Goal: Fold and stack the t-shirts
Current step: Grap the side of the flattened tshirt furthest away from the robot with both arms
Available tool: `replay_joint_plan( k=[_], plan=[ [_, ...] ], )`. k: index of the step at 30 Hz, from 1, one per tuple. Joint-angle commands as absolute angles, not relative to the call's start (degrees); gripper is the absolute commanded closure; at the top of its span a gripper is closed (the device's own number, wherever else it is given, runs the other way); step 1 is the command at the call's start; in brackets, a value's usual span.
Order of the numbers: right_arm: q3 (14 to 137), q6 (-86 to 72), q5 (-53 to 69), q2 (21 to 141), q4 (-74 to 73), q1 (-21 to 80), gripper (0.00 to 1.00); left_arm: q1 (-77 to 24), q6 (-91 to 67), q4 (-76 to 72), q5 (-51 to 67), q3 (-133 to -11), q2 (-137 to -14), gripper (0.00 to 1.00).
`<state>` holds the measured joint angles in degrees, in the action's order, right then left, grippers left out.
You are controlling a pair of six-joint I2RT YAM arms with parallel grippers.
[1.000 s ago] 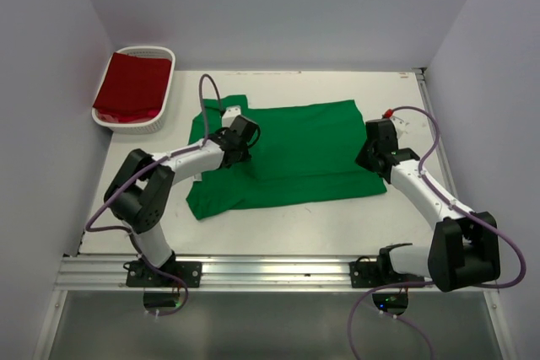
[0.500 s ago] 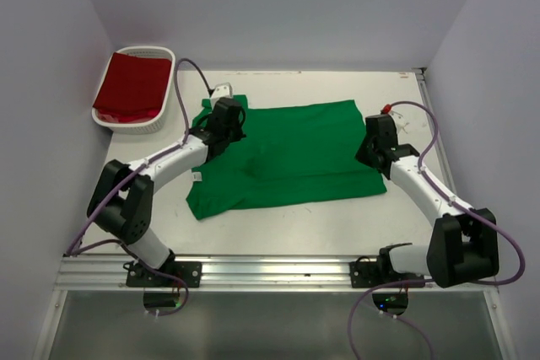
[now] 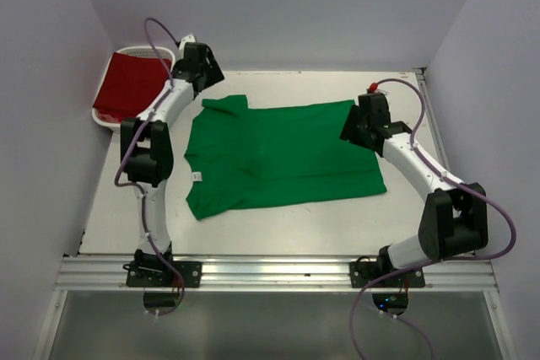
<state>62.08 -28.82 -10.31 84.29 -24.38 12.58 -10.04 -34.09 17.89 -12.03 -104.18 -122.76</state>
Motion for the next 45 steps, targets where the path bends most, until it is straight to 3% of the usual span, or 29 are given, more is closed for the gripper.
replay_joint_plan(
  k=[1, 5, 23, 26, 34, 36, 45],
  plan=[
    [59.87, -27.25, -8.18, 82.79, -23.91, 13.36, 0.44, -7.91, -29.53, 24.69, -6.69, -116.76, -130.48, 0.25],
    [58.62, -27.33, -8.70, 82.88, -24.17, 13.54, 0.45, -5.98, -28.83, 27.24, -6.06, -121.29, -135.26, 0.26],
    [57.04, -28.39, -9.58, 82.97, -23.91, 13.97, 0.44, -4.75, -29.00, 26.11, -5.80, -115.84, -139.83, 0.36],
    [56.69, -28.30, -9.93, 82.71, -23.91, 13.97, 0.45, -4.40, -28.57, 24.62, -4.57, -115.67, -140.80, 0.42],
    [56.69, -28.04, -10.02, 82.71, -23.91, 13.97, 0.46, -4.39, -26.63, 18.20, -0.27, -113.38, -140.28, 0.82],
    [56.86, -28.04, -10.02, 82.88, -24.08, 13.97, 0.47, -4.39, -25.93, 15.30, 1.66, -111.80, -138.79, 0.87],
    [57.92, -28.04, -10.37, 84.02, -24.08, 13.97, 0.47, -4.66, -24.17, 7.38, 4.13, -105.12, -131.23, 0.90]
  ],
)
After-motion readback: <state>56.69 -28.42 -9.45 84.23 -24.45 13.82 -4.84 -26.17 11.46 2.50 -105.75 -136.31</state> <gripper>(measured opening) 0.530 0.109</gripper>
